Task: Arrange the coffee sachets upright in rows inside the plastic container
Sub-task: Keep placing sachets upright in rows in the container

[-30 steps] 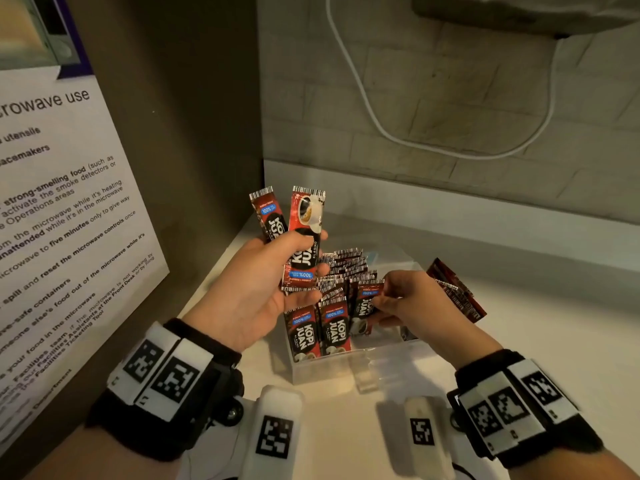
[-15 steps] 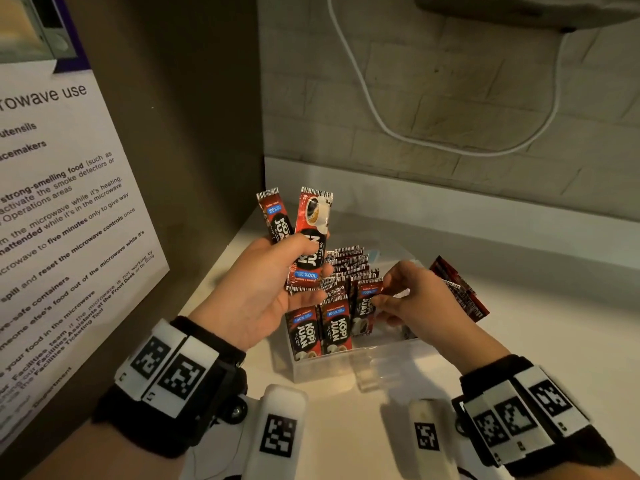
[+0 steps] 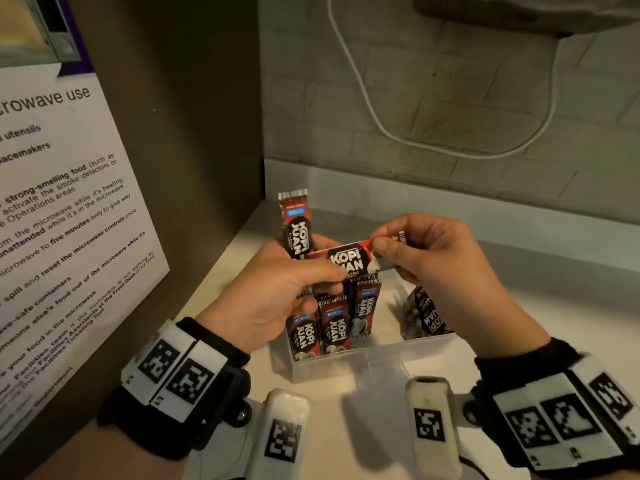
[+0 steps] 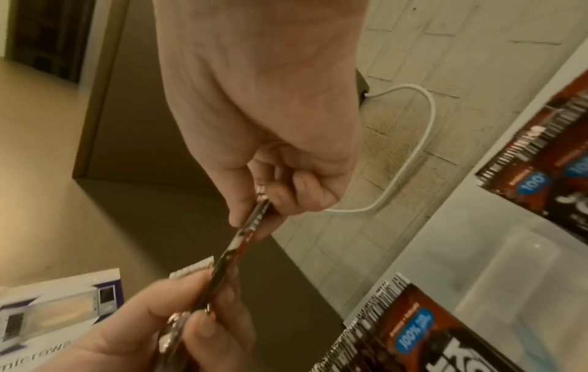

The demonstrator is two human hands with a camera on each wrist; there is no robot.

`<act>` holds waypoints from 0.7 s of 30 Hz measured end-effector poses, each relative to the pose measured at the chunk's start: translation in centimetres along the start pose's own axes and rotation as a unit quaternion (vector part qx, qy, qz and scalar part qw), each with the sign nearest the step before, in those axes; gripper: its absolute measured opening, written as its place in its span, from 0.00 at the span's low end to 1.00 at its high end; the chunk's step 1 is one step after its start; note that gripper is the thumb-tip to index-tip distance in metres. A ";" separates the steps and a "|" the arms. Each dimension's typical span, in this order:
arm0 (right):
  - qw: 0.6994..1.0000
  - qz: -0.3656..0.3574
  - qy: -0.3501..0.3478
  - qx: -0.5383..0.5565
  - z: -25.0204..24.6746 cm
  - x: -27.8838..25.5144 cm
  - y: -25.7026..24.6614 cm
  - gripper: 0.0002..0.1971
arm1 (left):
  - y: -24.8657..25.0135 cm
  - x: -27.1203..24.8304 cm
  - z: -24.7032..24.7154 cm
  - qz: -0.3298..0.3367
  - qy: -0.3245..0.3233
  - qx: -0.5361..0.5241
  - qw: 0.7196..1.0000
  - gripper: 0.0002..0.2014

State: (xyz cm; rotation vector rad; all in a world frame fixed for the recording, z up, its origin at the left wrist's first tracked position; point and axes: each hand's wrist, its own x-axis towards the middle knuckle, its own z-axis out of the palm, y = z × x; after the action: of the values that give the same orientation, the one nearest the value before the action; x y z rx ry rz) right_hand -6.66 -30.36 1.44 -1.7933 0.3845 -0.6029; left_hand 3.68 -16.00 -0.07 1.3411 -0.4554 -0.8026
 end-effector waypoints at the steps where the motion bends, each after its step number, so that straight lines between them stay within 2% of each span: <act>1: 1.000 0.004 0.006 0.000 -0.2 -0.1 0.2 0.03 | 0.1 0.1 -0.1 0.014 0.014 -0.015 1.000 0.12; 3: 1.000 0.018 0.002 -0.017 -0.5 -0.3 0.3 0.03 | 0.1 0.2 -0.1 0.042 0.035 -0.039 0.998 0.15; 6: 0.988 0.032 -0.022 -0.152 -0.9 -0.6 0.3 0.02 | 0.1 0.3 0.3 0.054 0.053 -0.069 0.995 0.12; 9: 0.976 0.017 -0.033 -0.214 -0.6 -0.7 0.2 0.05 | -0.4 0.3 1.2 0.046 0.037 -0.041 0.997 0.11; 11: 0.976 0.008 -0.039 -0.215 -0.4 -0.7 0.3 0.06 | -0.7 0.2 1.7 0.041 0.034 -0.027 0.998 0.09; 14: 0.981 0.025 -0.008 -0.193 -0.7 -0.4 1.0 0.05 | -0.2 0.1 1.8 0.025 0.069 -0.063 0.995 0.04; 17: 0.983 0.072 0.017 -0.170 -1.6 -0.3 2.4 0.08 | 0.4 0.3 0.9 -0.001 0.116 -0.116 0.986 0.07; 21: 0.973 0.125 -0.022 -0.190 -1.5 -0.8 4.3 0.06 | 0.6 -0.1 -0.2 0.032 0.137 -0.132 0.981 0.02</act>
State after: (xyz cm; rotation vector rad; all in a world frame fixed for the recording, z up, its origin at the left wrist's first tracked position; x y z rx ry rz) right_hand -8.01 -32.44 -2.48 -2.0743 0.7221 -0.3235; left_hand 3.89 -15.82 0.49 1.1616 -0.1671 -0.5915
